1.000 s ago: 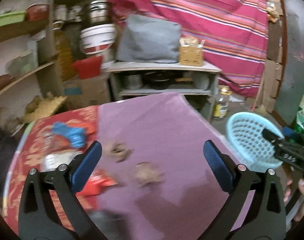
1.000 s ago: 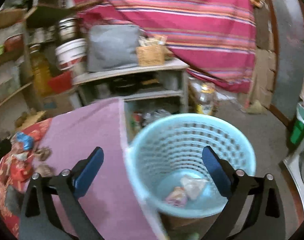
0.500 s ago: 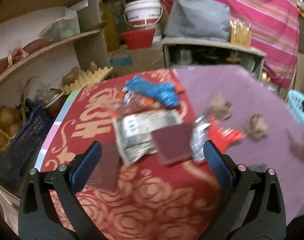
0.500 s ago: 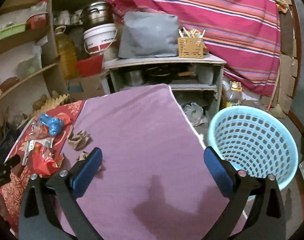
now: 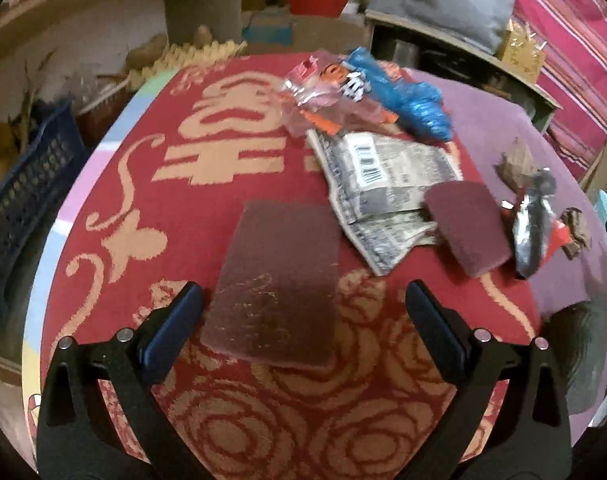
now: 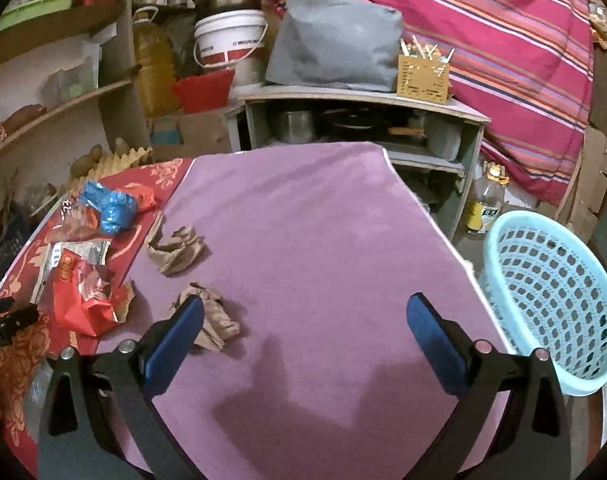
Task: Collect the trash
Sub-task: 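Grasp the maroon scouring pad with the left tool while the right tool grasps crumpled brown paper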
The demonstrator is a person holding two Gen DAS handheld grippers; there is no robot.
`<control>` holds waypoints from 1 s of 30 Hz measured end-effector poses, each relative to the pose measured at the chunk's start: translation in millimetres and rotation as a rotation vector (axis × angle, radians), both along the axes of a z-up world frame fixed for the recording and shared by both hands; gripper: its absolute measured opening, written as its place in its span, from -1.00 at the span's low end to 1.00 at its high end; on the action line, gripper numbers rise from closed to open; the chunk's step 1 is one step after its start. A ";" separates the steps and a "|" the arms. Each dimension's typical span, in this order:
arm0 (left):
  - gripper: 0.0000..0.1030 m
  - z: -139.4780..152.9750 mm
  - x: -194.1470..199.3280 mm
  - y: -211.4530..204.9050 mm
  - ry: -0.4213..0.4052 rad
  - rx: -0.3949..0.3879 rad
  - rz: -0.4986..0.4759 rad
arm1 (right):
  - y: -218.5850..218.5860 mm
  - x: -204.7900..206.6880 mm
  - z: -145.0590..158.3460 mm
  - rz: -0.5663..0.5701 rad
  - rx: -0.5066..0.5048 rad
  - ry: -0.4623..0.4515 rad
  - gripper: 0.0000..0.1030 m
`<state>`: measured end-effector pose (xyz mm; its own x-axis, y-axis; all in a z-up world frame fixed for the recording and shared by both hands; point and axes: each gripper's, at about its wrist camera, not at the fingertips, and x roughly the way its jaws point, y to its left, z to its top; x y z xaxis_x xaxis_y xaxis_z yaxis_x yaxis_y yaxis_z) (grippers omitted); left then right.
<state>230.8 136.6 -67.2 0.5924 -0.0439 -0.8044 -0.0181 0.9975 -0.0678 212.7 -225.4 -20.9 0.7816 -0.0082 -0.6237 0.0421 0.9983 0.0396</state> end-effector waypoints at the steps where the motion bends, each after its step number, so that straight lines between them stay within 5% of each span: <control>1: 0.86 -1.0 1.3 0.4 0.006 -0.005 -0.003 | 1.8 0.9 -0.8 0.006 0.000 0.001 0.92; 6: 0.62 -1.1 0.5 -0.3 0.001 0.035 -0.026 | 20.8 6.1 -5.7 0.036 -0.039 0.011 0.92; 10: 0.08 2.0 -2.1 3.8 -0.020 0.065 -0.043 | 26.7 9.1 -9.2 0.055 -0.057 0.033 0.92; 14: 0.08 6.2 -3.8 12.2 -0.034 0.032 -0.038 | 29.6 11.9 -10.8 0.060 -0.068 0.050 0.92; 24: 0.08 61.1 -29.2 -23.1 -0.201 0.096 -0.042 | 48.7 19.3 -18.3 0.102 -0.122 0.101 0.89; 30: 0.08 87.6 -31.6 -50.7 -0.272 0.089 -0.051 | 50.6 25.8 -23.9 0.159 -0.054 0.152 0.29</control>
